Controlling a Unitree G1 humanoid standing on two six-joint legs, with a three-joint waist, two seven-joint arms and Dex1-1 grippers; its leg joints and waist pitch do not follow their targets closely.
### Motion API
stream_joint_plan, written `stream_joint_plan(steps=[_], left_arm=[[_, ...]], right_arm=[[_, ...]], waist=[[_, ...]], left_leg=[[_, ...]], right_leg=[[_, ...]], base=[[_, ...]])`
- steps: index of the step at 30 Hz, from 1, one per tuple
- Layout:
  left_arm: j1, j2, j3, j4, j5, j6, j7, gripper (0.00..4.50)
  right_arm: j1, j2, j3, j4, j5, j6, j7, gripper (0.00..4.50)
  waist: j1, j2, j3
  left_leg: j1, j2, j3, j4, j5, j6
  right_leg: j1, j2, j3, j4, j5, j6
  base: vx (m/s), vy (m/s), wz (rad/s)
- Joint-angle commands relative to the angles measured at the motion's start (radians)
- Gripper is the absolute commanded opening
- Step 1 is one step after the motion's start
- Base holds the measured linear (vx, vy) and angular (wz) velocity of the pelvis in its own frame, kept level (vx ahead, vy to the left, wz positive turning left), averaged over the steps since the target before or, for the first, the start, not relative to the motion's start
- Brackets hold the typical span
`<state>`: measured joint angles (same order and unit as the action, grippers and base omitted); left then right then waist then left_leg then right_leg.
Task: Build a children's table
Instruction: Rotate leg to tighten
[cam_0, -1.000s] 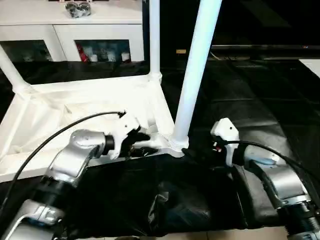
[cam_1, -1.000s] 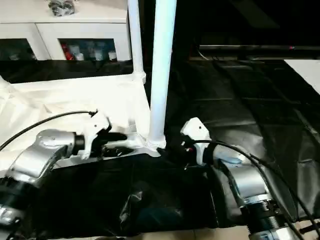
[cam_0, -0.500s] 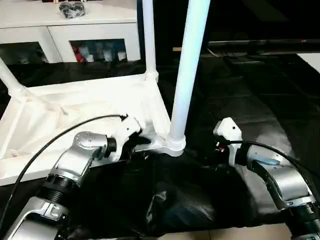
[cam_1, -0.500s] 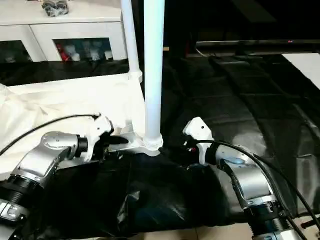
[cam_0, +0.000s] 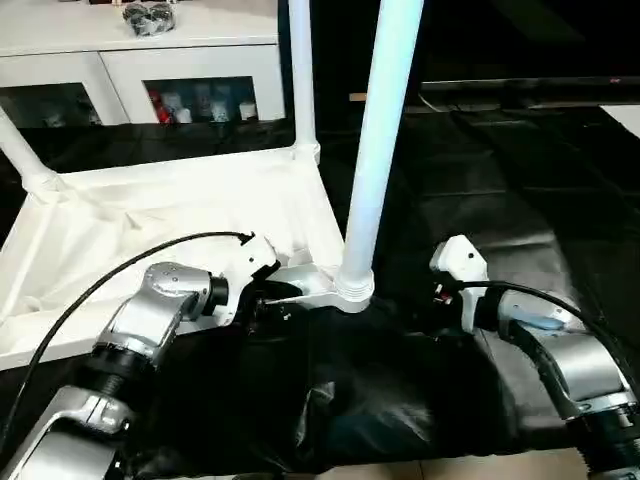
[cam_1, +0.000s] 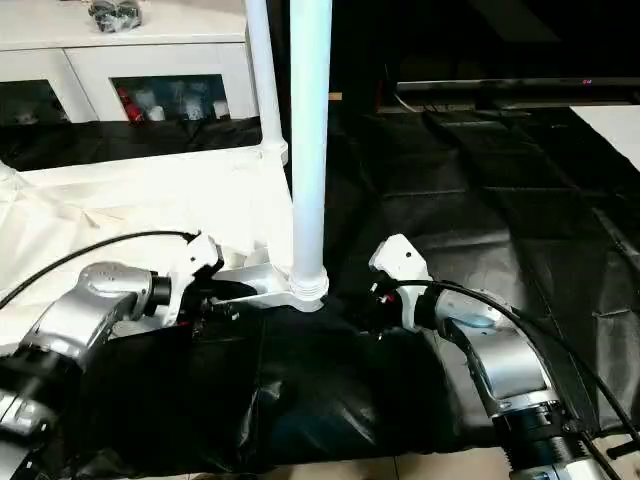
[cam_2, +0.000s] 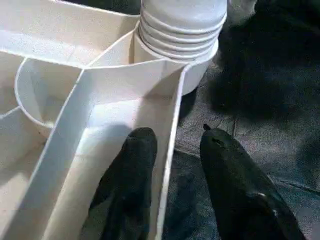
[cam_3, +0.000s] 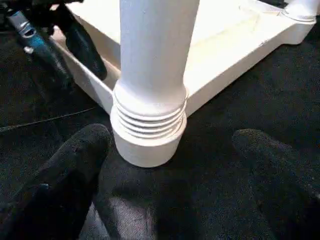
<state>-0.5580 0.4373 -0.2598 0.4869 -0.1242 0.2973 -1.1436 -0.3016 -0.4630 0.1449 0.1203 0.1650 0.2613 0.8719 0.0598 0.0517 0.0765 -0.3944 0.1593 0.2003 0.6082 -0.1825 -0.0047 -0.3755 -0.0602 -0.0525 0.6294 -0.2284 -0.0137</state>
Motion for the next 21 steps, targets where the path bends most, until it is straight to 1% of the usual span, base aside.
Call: stream_joint_plan(steps=[1, 2, 3, 4, 6, 8, 9, 10, 12, 13, 16, 18, 19, 21], left_arm=[[-0.012, -0.002, 0.013, 0.014, -0.002, -0.01, -0.005, 1.38], [-0.011, -0.004, 0.014, 0.011, -0.005, -0.007, -0.006, 1.23], [-0.008, -0.005, 0.013, 0.002, -0.009, -0.002, -0.012, 1.23], [-0.007, -0.005, 0.011, 0.0, -0.01, 0.0, -0.014, 1.07], [-0.007, -0.006, 0.009, 0.003, -0.009, -0.002, -0.015, 0.88], [-0.009, -0.005, 0.006, 0.013, -0.006, -0.004, -0.018, 0.81], [-0.009, -0.005, 0.005, 0.014, -0.006, -0.005, -0.02, 0.63], [-0.007, -0.004, 0.005, 0.017, -0.005, -0.008, -0.024, 0.63], [-0.005, -0.003, 0.005, 0.015, -0.005, -0.01, -0.024, 0.44], [-0.004, -0.003, 0.006, 0.015, -0.006, -0.008, -0.024, 0.39], [0.005, -0.001, 0.006, 0.0, -0.001, 0.001, -0.017, 0.18], [0.008, -0.001, 0.006, -0.006, -0.002, 0.004, -0.017, 0.13], [0.019, -0.002, 0.006, -0.026, -0.003, 0.011, -0.009, 0.04], [0.052, -0.007, -0.007, -0.089, 0.008, 0.035, 0.02, 0.02]], right_arm=[[0.007, -0.007, -0.002, -0.011, 0.003, -0.003, 0.008, 4.5], [0.005, -0.007, -0.001, -0.009, 0.003, -0.004, 0.008, 4.5], [0.004, -0.007, 0.0, -0.007, 0.002, -0.006, 0.01, 4.5], [0.003, -0.007, 0.001, -0.004, 0.001, -0.008, 0.011, 4.5], [0.002, -0.008, 0.003, 0.001, 0.0, -0.012, 0.012, 4.5], [0.0, -0.006, 0.006, 0.006, -0.001, -0.015, 0.012, 4.5], [-0.001, -0.006, 0.006, 0.007, -0.002, -0.015, 0.013, 4.5], [-0.003, -0.005, 0.008, 0.008, -0.002, -0.014, 0.015, 4.5], [-0.004, -0.005, 0.009, 0.007, -0.002, -0.012, 0.016, 4.5], [-0.005, -0.005, 0.009, 0.008, -0.002, -0.012, 0.016, 4.5], [-0.006, -0.002, 0.009, 0.008, 0.01, 0.004, 0.028, 4.5], [-0.006, -0.002, 0.01, 0.007, 0.012, 0.008, 0.031, 4.5], [-0.006, 0.002, 0.008, 0.009, 0.019, 0.016, 0.033, 4.5], [-0.008, 0.008, 0.014, 0.009, 0.031, 0.028, 0.047, 4.5]], waist=[[0.002, 0.002, -0.078], [0.002, 0.002, -0.078], [0.003, -0.002, -0.079], [0.004, -0.003, -0.08], [0.004, -0.002, -0.081], [0.004, -0.002, -0.083], [0.004, -0.002, -0.083], [0.004, -0.003, -0.084], [0.005, -0.002, -0.083], [0.006, -0.005, -0.083], [0.006, -0.003, -0.084], [0.006, -0.003, -0.084], [0.004, -0.008, -0.085], [0.003, -0.013, -0.087]], left_leg=[[0.028, 0.081, -0.044, -0.071, -0.158, 0.043], [0.027, 0.081, -0.044, -0.07, -0.155, 0.045], [0.027, 0.081, -0.043, -0.069, -0.149, 0.05], [0.027, 0.081, -0.043, -0.068, -0.143, 0.054], [0.027, 0.081, -0.043, -0.067, -0.136, 0.059], [0.026, 0.081, -0.043, -0.066, -0.126, 0.063], [0.026, 0.081, -0.043, -0.066, -0.122, 0.065], [0.027, 0.081, -0.043, -0.065, -0.12, 0.067], [0.027, 0.08, -0.042, -0.064, -0.122, 0.068], [0.027, 0.08, -0.041, -0.064, -0.123, 0.068], [0.027, 0.081, -0.042, -0.064, -0.121, 0.066], [0.026, 0.081, -0.043, -0.064, -0.117, 0.069], [0.025, 0.081, -0.042, -0.063, -0.111, 0.072], [0.022, 0.083, -0.044, -0.062, -0.09, 0.084]], right_leg=[[0.038, -0.102, 0.055, -0.07, -0.002, -0.288], [0.038, -0.102, 0.055, -0.07, 0.001, -0.289], [0.04, -0.103, 0.055, -0.07, 0.003, -0.29], [0.039, -0.103, 0.054, -0.07, 0.0, -0.291], [0.039, -0.101, 0.054, -0.068, 0.004, -0.29], [0.04, -0.101, 0.053, -0.067, 0.012, -0.291], [0.039, -0.101, 0.053, -0.066, 0.016, -0.291], [0.039, -0.101, 0.053, -0.065, 0.019, -0.291], [0.039, -0.1, 0.053, -0.066, 0.014, -0.291], [0.039, -0.1, 0.053, -0.067, 0.009, -0.29], [0.039, -0.1, 0.052, -0.065, 0.005, -0.289], [0.04, -0.1, 0.052, -0.064, 0.013, -0.29], [0.042, -0.101, 0.052, -0.063, 0.025, -0.291], [0.046, -0.105, 0.052, -0.057, 0.048, -0.295]], base=[[0.0, 0.0, 0.0], [0.0, 0.0, 0.0], [0.0, 0.0, 0.0], [0.0, 0.0, 0.0], [0.0, 0.0, 0.0], [0.0, 0.0, 0.0], [0.0, 0.0, 0.0], [0.0, 0.0, 0.0], [0.0, 0.0, 0.0], [0.0, 0.0, 0.0], [0.0, 0.0, 0.0], [0.0, 0.0, 0.0], [0.0, 0.0, 0.0], [0.0, 0.0, 0.0]])
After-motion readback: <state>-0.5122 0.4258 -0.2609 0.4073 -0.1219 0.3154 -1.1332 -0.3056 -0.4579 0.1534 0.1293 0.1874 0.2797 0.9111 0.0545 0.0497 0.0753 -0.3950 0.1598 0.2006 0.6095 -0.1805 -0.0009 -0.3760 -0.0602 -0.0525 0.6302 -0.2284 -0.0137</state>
